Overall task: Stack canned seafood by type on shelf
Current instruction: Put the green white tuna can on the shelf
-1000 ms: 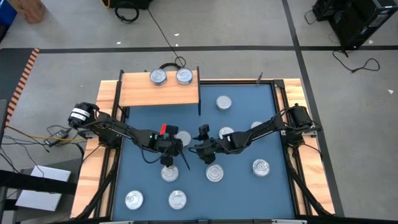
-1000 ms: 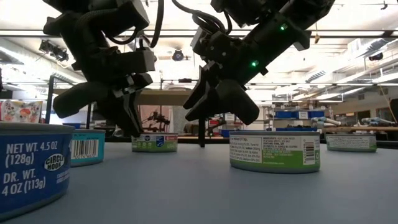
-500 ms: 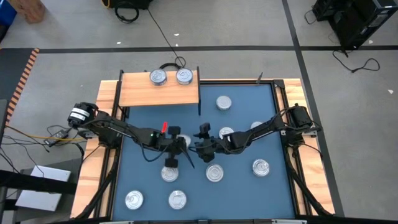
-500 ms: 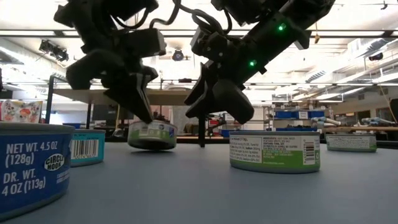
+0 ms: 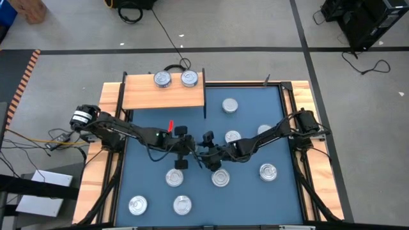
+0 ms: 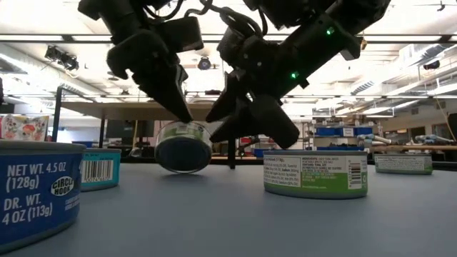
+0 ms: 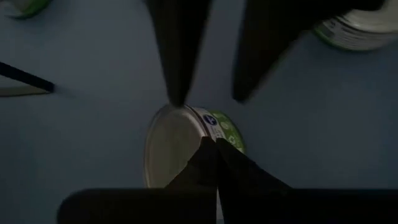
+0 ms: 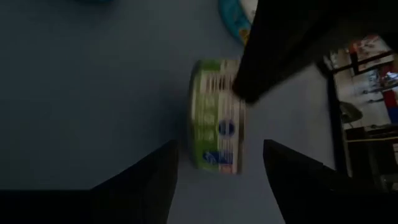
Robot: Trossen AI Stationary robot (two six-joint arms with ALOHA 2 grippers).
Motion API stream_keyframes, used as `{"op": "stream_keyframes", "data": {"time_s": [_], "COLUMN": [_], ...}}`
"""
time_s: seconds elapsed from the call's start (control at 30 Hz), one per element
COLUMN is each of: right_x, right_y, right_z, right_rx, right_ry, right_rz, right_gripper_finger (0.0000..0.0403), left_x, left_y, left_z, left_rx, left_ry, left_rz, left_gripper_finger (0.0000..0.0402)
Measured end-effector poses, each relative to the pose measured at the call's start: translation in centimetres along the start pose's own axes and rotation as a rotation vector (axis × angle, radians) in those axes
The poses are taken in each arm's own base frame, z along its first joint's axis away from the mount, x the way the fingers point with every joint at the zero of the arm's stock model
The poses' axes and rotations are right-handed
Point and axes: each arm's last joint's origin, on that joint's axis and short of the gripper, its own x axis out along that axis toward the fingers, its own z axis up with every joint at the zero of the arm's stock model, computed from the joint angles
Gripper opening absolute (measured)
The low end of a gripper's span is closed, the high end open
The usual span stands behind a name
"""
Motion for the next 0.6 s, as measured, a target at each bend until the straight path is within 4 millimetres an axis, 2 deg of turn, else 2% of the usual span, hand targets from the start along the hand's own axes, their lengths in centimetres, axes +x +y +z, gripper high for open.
{"op": "stream_keyframes", "data": {"time_s": [0.2,0.37,0.6], "right_x": [0.6,1.4,2.3], "right_y": [0.1,0.0,-0.7], "right_z": [0.3,-0.4,-0.9], "right_rx": [0.019,0.02,0.048], "right_ry": [-0.034,-0.01,-0.036], "right_rz": [-0.049,-0.056,-0.05], "right_gripper_finger": [0.025,0.0251,0.0233], "left_x": [0.1,0.1,0.1], "left_y": [0.9,1.0,1.0], "left_z": [0.4,0.5,0.7], "left_rx": [-0.039,-0.053,-0.063], "left_ry": [-0.011,-0.015,-0.038], "left_rz": [0.016,0.019,0.008], "left_gripper_finger": [0.0,0.0,0.0]}}
